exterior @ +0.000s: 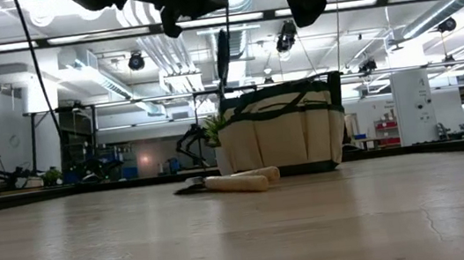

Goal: Pick & Place Garden tools in Gardening bag
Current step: Put the green shear scissors into the gardening bag

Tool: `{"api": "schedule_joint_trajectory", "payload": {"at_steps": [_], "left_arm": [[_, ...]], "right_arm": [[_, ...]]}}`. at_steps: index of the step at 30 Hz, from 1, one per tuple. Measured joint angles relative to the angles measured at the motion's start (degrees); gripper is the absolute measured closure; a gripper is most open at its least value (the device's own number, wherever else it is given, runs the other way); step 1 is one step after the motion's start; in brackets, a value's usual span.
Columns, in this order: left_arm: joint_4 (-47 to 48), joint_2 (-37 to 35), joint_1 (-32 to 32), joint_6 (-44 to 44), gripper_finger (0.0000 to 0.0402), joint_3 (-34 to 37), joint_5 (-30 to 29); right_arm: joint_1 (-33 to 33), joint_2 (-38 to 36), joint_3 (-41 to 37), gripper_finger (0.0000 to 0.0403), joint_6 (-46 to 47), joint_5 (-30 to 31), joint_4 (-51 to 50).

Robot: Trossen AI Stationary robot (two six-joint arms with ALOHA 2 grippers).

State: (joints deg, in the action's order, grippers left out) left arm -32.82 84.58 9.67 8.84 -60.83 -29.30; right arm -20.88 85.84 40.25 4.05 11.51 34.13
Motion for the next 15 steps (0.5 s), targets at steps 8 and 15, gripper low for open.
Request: {"api": "schedule_joint_trajectory", "payload": {"at_steps": [8,15], "left_arm": [[-0.9,1.3,0.0,2.0,0.0401,1.2,-0.1],[-5.9,1.9,0.1,4.0,0.0401,2.4,1.2]], "right_arm": [[-0.5,0.0,-0.2,0.0305,0.2,0.0,-1.0],[-0.5,0.0,-0.2,0.0296,0.2,0.0,-0.9]]}}
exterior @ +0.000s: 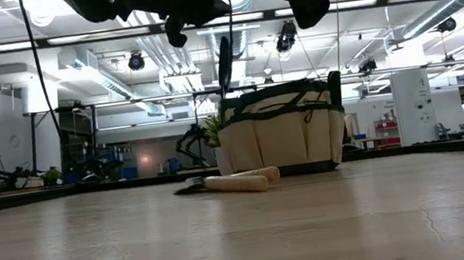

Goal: Pick & Place Garden tools in Gardening bag
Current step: Put the green shear scissors into the gardening bag

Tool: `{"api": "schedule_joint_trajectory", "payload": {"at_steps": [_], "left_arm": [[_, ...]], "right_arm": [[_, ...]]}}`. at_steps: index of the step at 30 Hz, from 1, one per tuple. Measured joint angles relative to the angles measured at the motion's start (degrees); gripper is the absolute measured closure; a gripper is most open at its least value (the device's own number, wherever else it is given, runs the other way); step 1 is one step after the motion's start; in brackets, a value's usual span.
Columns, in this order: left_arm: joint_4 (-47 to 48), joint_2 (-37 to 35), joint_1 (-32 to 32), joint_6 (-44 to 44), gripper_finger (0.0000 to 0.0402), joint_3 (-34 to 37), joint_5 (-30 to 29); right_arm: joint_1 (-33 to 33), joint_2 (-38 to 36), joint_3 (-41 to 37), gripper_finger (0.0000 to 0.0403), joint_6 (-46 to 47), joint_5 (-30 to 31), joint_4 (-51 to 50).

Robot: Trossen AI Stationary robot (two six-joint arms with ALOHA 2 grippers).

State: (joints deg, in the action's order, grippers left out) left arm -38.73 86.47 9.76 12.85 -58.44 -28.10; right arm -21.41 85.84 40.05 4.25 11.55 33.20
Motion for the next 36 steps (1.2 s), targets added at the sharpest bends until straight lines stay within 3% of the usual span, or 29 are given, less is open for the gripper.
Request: {"api": "schedule_joint_trajectory", "payload": {"at_steps": [14,26,36], "left_arm": [[5.6,-2.1,-0.7,-1.6,0.0401,4.6,-4.5],[17.7,-9.0,-3.3,-4.1,0.0401,5.3,-15.0],[23.3,-8.5,-2.7,3.4,0.0401,5.3,-14.0]], "right_arm": [[0.0,0.0,-0.1,0.0317,-0.3,0.0,-0.2],[0.0,0.0,-0.1,0.0313,-0.5,0.1,-0.4],[0.0,0.0,-0.1,0.03,-0.5,0.2,0.0]]}}
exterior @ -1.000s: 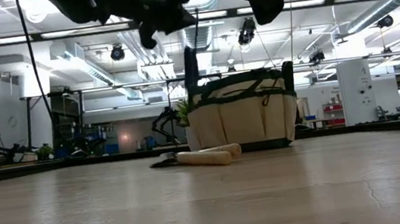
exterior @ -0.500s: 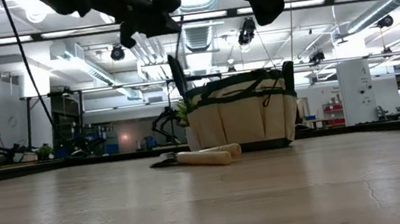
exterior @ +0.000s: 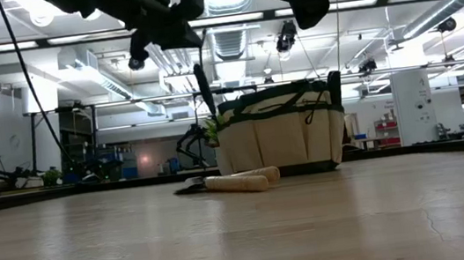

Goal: Pick & Place Garden tools in Gardening bag
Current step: Put the green shear scissors into the gardening bag

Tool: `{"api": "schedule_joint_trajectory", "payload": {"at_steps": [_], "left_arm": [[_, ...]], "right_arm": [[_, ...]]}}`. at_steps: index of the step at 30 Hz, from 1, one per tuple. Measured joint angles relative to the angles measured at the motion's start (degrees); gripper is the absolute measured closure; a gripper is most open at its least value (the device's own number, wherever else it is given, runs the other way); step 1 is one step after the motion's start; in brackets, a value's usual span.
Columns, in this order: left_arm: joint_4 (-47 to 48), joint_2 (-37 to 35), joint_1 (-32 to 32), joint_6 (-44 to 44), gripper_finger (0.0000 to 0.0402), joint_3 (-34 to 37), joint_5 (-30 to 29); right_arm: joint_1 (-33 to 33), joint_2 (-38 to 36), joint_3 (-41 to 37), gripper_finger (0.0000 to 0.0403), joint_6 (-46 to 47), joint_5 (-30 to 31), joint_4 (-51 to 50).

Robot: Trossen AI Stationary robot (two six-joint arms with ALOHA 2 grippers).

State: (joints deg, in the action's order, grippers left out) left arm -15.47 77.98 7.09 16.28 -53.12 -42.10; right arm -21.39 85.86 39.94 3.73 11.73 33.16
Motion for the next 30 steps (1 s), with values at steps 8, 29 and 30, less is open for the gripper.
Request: {"api": "schedule_joint_trajectory", "payload": {"at_steps": [8,29,30], "left_arm": [[-7.9,1.7,1.2,0.4,0.0401,0.0,4.4],[-16.3,8.7,6.0,5.9,0.0401,0.0,16.5],[-16.0,8.8,5.9,5.5,0.0401,0.0,16.3]], "right_arm": [[0.0,0.0,0.0,0.0313,-0.8,0.3,0.2],[0.0,0.0,0.0,0.0325,-1.0,0.3,0.0],[0.0,0.0,0.0,0.0324,-1.0,0.3,0.0]]}}
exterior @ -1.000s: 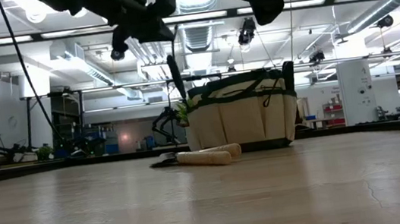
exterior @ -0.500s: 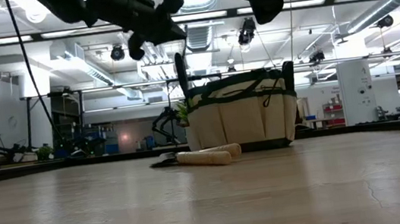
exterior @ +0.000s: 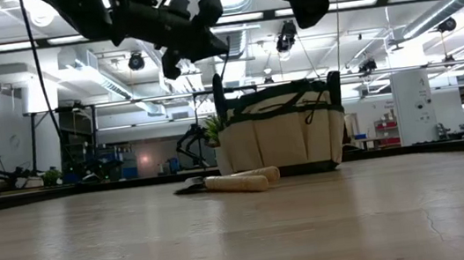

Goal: Pick & Place Garden tools in Gardening bag
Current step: Put the green shear scissors into the gardening bag

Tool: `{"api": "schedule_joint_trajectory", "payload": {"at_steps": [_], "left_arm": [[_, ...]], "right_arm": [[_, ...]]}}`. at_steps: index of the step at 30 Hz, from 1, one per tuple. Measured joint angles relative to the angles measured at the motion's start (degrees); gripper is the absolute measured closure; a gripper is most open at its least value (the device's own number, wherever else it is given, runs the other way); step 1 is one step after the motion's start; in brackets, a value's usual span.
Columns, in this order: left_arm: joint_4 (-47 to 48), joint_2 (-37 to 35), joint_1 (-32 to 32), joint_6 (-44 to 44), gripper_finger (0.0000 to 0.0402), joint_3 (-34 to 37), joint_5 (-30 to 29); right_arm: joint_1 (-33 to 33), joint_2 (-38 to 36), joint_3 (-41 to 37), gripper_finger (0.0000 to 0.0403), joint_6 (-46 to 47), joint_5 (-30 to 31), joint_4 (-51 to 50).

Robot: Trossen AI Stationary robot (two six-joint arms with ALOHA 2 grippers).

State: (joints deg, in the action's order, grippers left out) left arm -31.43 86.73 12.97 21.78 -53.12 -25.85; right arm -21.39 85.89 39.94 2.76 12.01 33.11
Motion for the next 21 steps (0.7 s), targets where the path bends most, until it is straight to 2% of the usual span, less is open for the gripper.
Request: {"api": "schedule_joint_trajectory", "payload": {"at_steps": [6,11,13,18,21], "left_arm": [[4.5,-0.1,0.0,1.9,0.0401,0.0,1.1],[7.6,-0.1,0.3,2.0,0.0398,0.0,5.4],[7.6,-0.1,0.4,2.2,0.0398,0.0,6.7],[3.2,-0.1,0.9,1.2,0.0399,0.0,14.5],[2.4,-0.2,1.0,1.0,0.04,0.0,15.6]], "right_arm": [[0.0,0.0,0.0,0.0314,0.1,0.0,-0.3],[0.0,0.0,0.0,0.0308,0.1,0.0,-0.3],[0.0,0.0,0.0,0.0306,0.1,0.0,-0.2],[0.0,0.0,0.0,0.0308,0.0,0.0,-0.1],[0.0,0.0,0.0,0.0314,0.0,0.1,0.1]]}}
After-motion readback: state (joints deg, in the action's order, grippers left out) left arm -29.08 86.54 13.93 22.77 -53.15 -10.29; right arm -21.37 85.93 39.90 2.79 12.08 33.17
